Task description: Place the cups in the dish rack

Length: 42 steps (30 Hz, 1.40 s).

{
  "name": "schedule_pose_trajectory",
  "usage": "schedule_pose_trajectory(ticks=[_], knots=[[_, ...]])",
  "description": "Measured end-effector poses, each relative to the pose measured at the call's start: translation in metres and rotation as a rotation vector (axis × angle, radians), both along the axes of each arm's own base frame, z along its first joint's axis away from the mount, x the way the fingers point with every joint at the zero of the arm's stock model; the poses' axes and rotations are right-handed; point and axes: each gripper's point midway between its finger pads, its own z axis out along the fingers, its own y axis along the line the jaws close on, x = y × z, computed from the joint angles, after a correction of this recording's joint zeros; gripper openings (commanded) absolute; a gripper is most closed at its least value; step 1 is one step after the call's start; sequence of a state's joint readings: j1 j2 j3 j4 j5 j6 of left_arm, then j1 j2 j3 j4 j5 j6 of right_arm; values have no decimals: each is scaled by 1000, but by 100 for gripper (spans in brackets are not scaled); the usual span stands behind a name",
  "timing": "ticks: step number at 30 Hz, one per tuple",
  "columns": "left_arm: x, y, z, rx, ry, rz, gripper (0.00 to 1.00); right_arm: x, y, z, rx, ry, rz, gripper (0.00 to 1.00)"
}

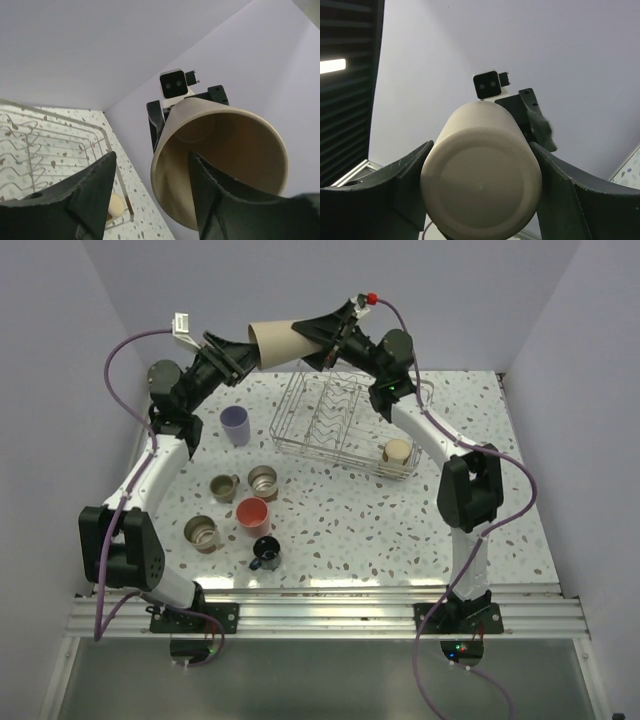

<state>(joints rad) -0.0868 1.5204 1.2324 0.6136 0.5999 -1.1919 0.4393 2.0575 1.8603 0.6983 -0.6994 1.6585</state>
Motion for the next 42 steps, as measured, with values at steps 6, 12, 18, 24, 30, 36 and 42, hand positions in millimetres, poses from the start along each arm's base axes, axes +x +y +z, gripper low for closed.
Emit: schedule_pose_trajectory(ticks=[6, 12, 18, 24, 30, 36, 42], knots=[[7, 2, -28, 105, 98, 32, 100, 11, -13, -18, -96, 6, -64, 0], [3, 19, -57, 277, 209, 134, 100, 51, -82, -58, -365, 19, -285, 0], [-8, 51, -104, 504, 341, 266, 100, 86, -166, -103, -812, 7, -575, 0], [-17, 74, -140, 659, 444, 329, 100, 82, -219, -147, -1260, -1, -722, 0], [-15, 81, -159, 707, 498, 344, 100, 74, -254, -210, -1537, 56, -700, 0], [-11, 81, -175, 726, 542, 331, 100, 60, -269, -272, -1697, 139, -612, 0], [-13, 77, -177, 737, 545, 321, 100, 50, -273, -310, -1761, 169, -572, 0]])
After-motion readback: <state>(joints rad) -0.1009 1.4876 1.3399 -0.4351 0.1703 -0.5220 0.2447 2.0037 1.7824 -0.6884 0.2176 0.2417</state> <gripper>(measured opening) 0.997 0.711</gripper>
